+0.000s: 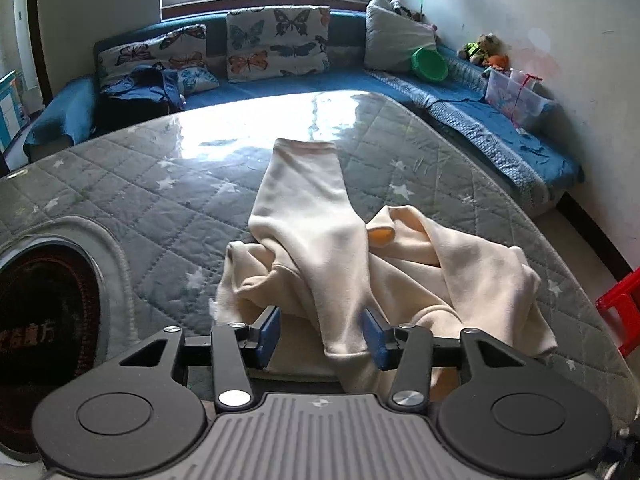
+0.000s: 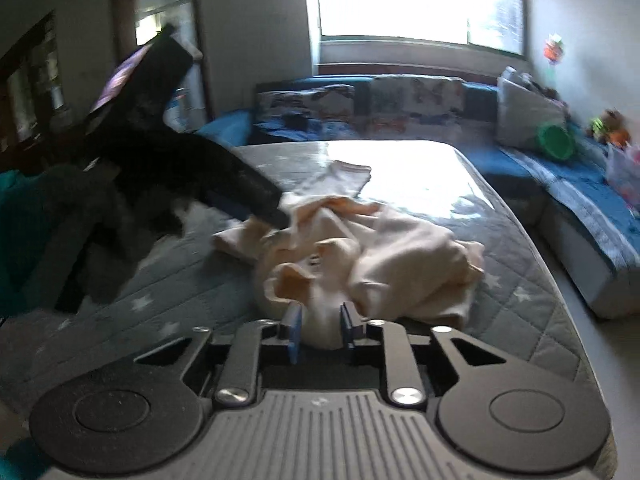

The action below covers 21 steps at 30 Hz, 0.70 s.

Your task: Fold clothes

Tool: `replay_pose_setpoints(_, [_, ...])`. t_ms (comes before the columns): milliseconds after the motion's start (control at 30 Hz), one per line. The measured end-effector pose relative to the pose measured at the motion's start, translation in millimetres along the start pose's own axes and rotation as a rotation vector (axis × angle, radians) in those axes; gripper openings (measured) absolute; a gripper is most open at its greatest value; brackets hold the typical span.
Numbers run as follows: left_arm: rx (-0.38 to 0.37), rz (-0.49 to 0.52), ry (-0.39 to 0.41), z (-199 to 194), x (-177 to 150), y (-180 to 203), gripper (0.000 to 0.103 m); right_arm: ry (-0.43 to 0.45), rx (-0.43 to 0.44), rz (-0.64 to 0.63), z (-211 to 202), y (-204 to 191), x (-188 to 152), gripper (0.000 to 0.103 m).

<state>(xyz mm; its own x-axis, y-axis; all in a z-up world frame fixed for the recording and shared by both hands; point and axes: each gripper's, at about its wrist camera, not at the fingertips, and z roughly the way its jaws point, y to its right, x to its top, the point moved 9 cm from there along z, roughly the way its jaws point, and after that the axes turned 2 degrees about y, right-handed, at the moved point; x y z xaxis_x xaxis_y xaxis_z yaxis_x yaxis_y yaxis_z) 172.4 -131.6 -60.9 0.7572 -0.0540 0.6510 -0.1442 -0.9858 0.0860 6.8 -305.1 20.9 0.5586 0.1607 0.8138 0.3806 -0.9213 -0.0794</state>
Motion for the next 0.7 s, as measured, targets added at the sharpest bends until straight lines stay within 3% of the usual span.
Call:
replay_pose_setpoints(133, [-0.001, -0.041, -0.028, 11, -1, -2, 0.049, 0.03, -0.053, 0.058, 18, 25, 9, 0.036])
replay_pose_setpoints(200, [-0.027, -0.066, -0.03, 7, -1, -2, 0.051, 0.052, -0.067, 0.101, 28, 37, 19, 0.053])
replay_pose_setpoints(233, [-0.032, -0.065, -0.021, 4, 1, -1, 0.055, 0.055, -0.084, 0.106, 36, 42, 23, 0.056])
replay_pose_setpoints(300, [-0.011, -0.045, -0.003, 2, 4, 0, 0.061, 0.047, -0.121, 0.125, 53, 53, 26, 0.055])
replay_pose_setpoints(400, [0.002, -0.026, -0.008, 7, 4, 0, 0.06, 0.006, -0.144, 0.134, 74, 59, 21, 0.054])
replay_pose_setpoints(467, [0.012, -0.012, -0.015, 12, 2, -1, 0.051, -0.025, -0.161, 0.137, 89, 61, 16, 0.054])
replay_pose_setpoints(500, [0.011, -0.011, -0.027, 15, -1, -2, 0.034, -0.041, -0.169, 0.138, 97, 63, 14, 0.055])
replay_pose_setpoints(533, [0.002, -0.018, -0.035, 17, -3, -4, 0.026, -0.042, -0.17, 0.126, 98, 60, 13, 0.055])
replay_pose_setpoints(700, [0.001, -0.023, -0.026, 11, -7, -13, 0.009, -0.057, -0.156, 0.092, 101, 49, 11, 0.055])
